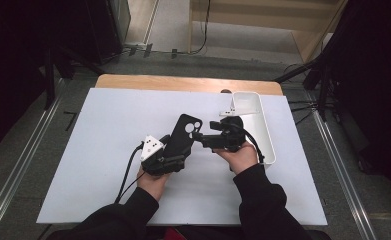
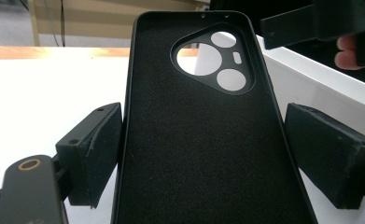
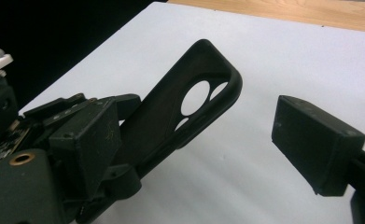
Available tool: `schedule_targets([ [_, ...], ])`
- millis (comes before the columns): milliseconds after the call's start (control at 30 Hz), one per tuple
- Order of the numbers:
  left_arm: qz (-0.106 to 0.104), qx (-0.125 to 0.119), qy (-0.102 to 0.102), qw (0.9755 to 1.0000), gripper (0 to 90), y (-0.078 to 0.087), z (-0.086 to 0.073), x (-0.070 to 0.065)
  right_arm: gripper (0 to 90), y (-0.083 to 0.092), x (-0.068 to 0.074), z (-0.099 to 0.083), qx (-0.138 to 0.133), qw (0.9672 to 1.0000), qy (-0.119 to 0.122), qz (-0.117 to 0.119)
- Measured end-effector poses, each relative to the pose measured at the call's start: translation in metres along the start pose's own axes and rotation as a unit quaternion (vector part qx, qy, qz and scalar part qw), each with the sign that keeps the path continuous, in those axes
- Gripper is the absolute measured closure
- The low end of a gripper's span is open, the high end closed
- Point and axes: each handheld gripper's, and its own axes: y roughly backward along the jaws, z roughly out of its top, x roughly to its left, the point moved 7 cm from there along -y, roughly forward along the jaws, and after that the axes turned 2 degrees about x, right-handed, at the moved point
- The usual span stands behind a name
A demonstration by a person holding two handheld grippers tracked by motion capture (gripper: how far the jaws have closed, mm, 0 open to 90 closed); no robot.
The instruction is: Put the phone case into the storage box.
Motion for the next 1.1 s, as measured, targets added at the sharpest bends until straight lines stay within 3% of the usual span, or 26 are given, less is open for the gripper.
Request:
schedule_targets([
  [500, 0.003, -0.009, 0.006, 0.9999, 13.6, 0.006, -0.003, -0.003, 14.1, -0.013, 0.004, 0.003, 0.013, 0.9998, -0.006, 0.011],
  [600, 0.007, -0.011, 0.004, 0.9999, 13.6, 0.008, -0.003, -0.003, 19.9, -0.015, 0.004, 0.002, 0.018, 0.9997, -0.005, 0.018],
  [800, 0.007, -0.027, -0.002, 0.9996, 13.6, 0.011, -0.001, -0.005, 21.2, -0.020, 0.005, 0.004, 0.020, 0.9991, -0.018, 0.033],
  [1100, 0.009, -0.032, -0.002, 0.9994, 13.5, 0.013, -0.001, -0.006, 29.7, -0.027, 0.007, 0.005, 0.032, 0.9976, -0.033, 0.053],
])
